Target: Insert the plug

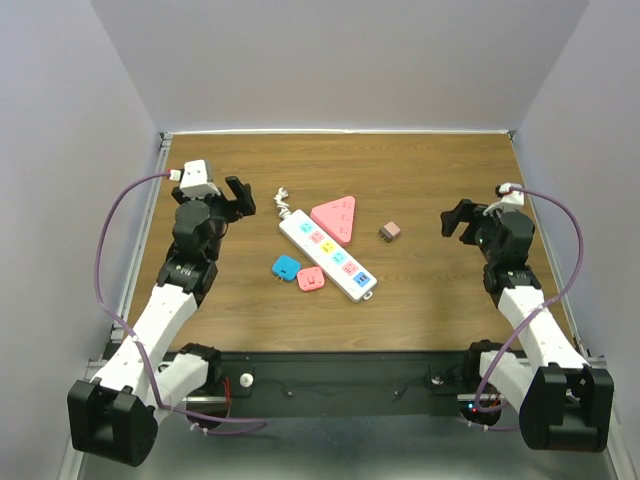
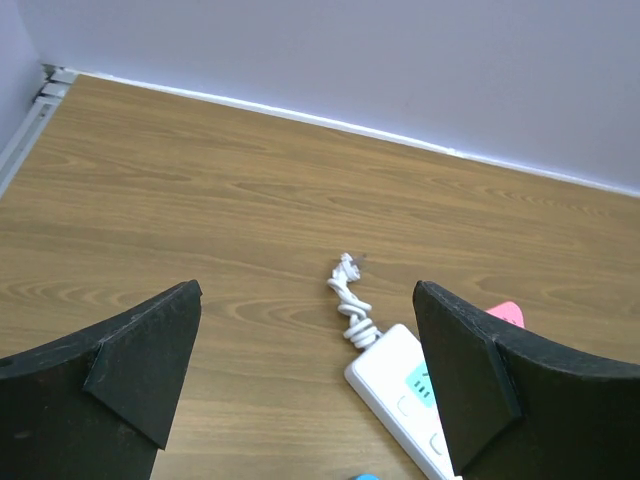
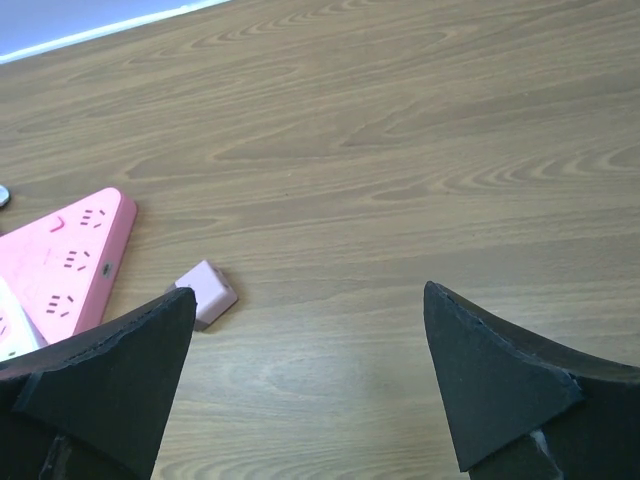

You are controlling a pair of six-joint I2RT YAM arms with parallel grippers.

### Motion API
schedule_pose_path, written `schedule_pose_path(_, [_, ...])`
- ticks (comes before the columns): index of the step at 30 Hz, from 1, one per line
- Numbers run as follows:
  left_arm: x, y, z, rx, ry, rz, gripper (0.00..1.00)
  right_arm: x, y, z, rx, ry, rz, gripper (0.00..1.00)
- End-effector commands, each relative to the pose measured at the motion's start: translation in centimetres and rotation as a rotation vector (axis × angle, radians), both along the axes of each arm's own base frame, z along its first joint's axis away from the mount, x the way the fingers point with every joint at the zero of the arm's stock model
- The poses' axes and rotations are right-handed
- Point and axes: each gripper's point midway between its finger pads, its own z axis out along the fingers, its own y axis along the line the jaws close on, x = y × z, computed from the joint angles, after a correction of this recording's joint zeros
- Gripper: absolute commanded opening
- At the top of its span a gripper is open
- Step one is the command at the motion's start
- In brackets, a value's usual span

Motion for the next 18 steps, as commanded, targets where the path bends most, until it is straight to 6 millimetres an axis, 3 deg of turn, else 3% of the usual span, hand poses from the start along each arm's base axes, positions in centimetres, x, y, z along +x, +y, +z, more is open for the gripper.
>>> schedule_pose_path(1, [0.2,-1.0,2.8,0.009,-0.066,-0.010,0.99,0.8,1.0,2.7,-0.009,-0.062,0.065,1.00])
schedule_pose_path(5, [-0.1,-3.6,2.7,0.007,-0.075,-0.118,0.99,0.9,1.6,1.7,0.004,-0.032,0.069,1.00])
schedule_pose_path(8, [0.2,-7.6,1.9,0.006,-0.070,-0.261,0.99,1.4,2.3,0.9,0.018,0.000,0.071,1.00])
schedule_pose_path(9, [0.2,-10.5,1.4,0.015,-0.075,-0.345,0.99,1.6,2.4,0.6,0.040,0.014,0.058,1.00])
schedule_pose_path(11, [0.0,-13.8,0.8,0.066,-0.085,-0.445,0.99,1.9,2.1,0.5,0.054,0.021,0.032,1.00])
schedule_pose_path(13, [-0.6,-19.5,0.0,0.109,-0.091,-0.613,0.99,2.0,1.9,0.4,0.076,0.027,0.006,1.00])
schedule_pose_path(15, [-0.7,-23.2,1.0,0.165,-0.138,-0.706,0.99,2.0,1.3,0.6,0.083,0.024,-0.036,1.00])
schedule_pose_path(16, [-1.1,-26.2,-1.4,0.205,-0.097,-0.783,0.99,1.9,1.1,0.9,0.106,0.020,-0.055,1.00])
schedule_pose_path(17, [-1.2,-27.8,-1.7,0.221,-0.094,-0.819,0.99,1.9,0.8,1.0,0.114,0.018,-0.082,1.00])
schedule_pose_path(18, [-0.9,-29.4,-0.6,0.230,-0.124,-0.843,0.99,1.9,0.8,1.0,0.125,0.022,-0.089,1.00])
